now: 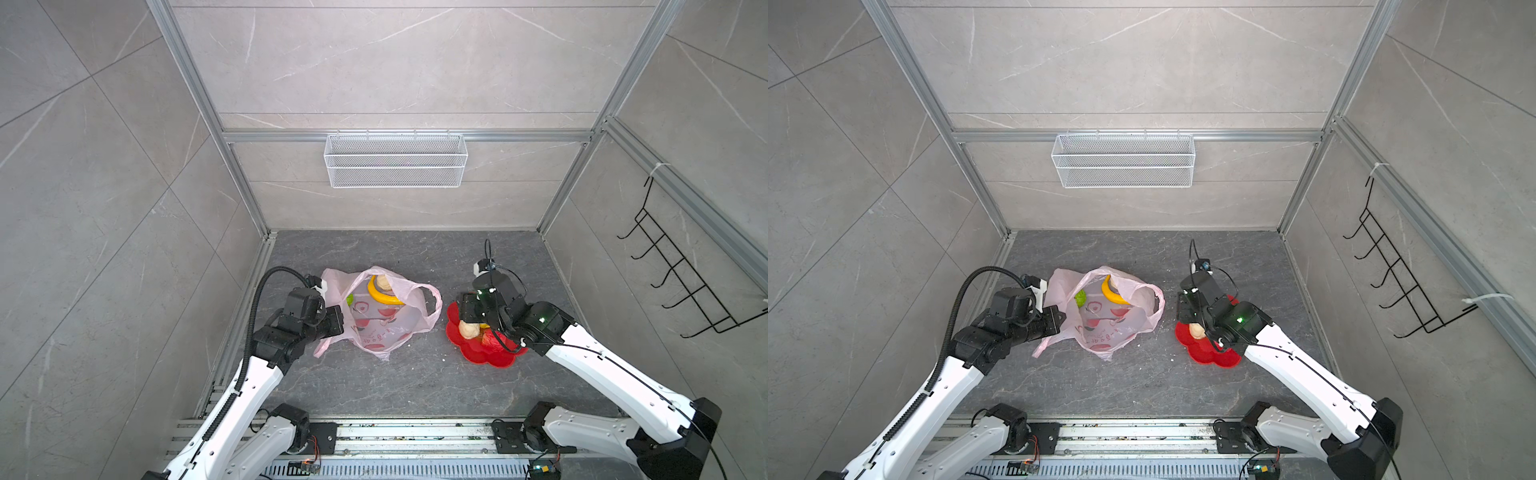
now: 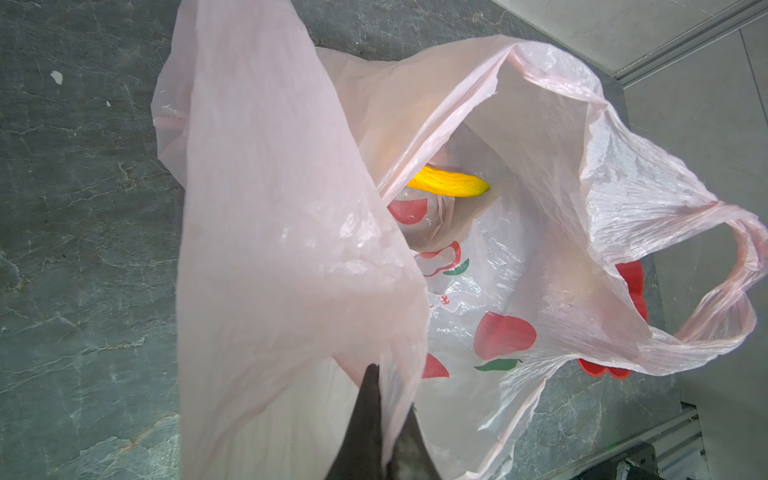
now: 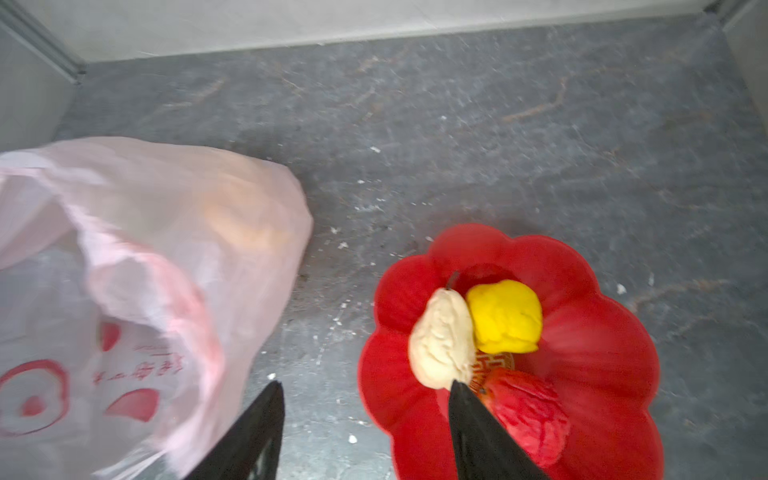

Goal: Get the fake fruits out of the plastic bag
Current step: 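Move the right gripper back over the bag opening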

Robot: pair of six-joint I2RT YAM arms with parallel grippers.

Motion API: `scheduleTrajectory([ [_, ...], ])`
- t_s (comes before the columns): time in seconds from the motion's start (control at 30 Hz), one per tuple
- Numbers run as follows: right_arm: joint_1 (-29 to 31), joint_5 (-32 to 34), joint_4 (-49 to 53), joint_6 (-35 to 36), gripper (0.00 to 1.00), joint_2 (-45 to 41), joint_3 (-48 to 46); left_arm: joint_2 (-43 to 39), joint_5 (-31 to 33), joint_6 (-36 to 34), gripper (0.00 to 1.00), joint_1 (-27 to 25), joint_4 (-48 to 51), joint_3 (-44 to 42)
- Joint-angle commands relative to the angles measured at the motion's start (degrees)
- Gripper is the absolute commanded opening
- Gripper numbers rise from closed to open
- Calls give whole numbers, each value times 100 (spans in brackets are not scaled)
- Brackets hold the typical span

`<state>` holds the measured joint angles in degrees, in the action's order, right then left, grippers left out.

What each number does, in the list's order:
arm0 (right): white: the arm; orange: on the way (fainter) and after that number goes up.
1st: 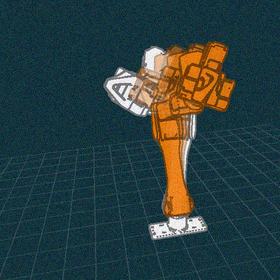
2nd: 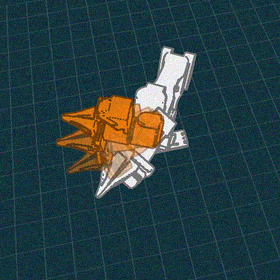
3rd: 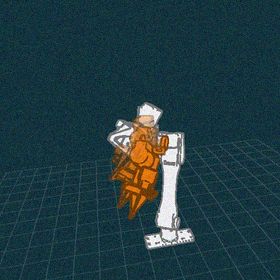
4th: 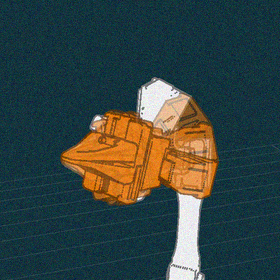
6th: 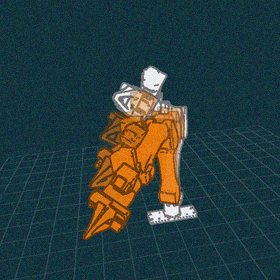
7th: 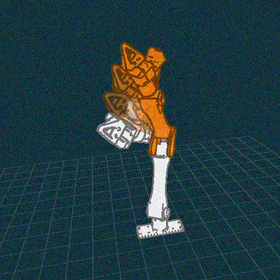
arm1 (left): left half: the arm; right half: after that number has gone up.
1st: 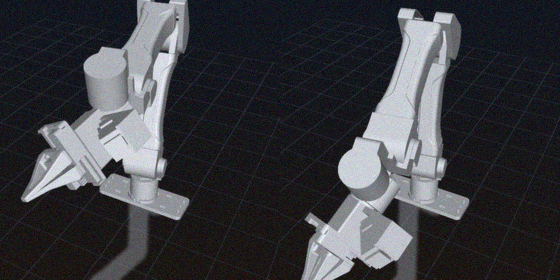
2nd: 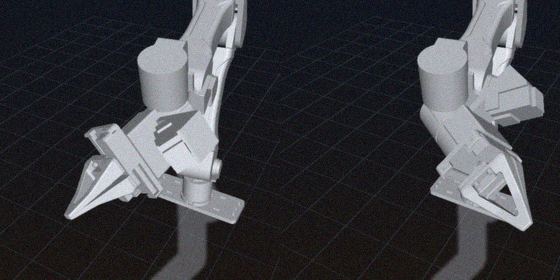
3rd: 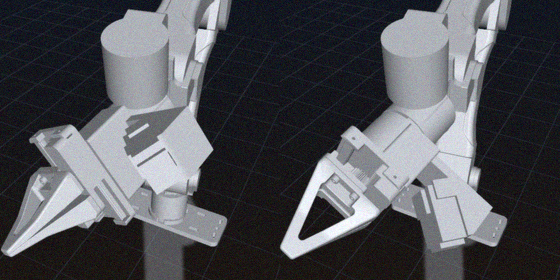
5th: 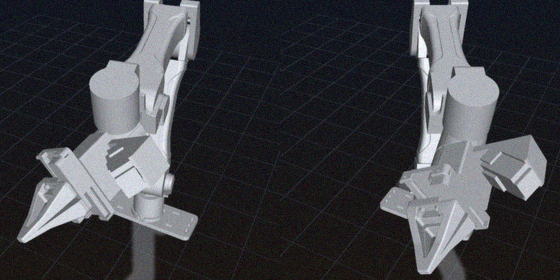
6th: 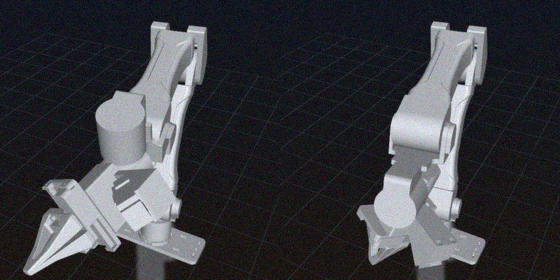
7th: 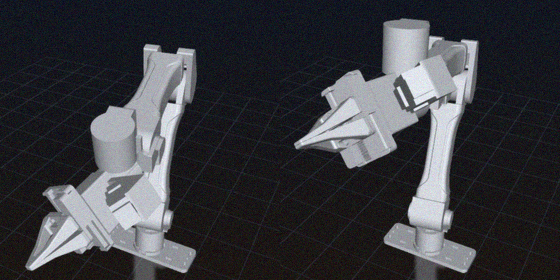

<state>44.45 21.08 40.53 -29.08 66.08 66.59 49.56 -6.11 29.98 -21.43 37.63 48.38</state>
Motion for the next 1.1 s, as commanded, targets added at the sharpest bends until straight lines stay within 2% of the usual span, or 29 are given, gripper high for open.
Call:
scheduleTrajectory([
  [0.0,655,558,-18,464,62,392,593,-145,-75,-116,1,14,140,-52],
  [0.13,1397,706,-294,881,61,1089,1285,-146,-92,-69,1,16,74,-100],
  [0.27,1626,401,-560,1000,59,1824,1825,-126,-101,-50,1,16,-40,-83],
  [0.43,1654,-222,-929,1074,55,2561,2160,-78,-106,-45,1,16,-135,-21],
  [0.6,1667,-513,-859,1130,50,3314,2607,-54,-110,-32,1,9,-205,-14],
  [0.83,1640,-395,-784,1146,47,4346,3151,-69,-110,4,1,16,-279,46],
  [1.07,1325,-553,-993,848,44,5071,3316,-119,-77,-1,1,15,-240,73],
])
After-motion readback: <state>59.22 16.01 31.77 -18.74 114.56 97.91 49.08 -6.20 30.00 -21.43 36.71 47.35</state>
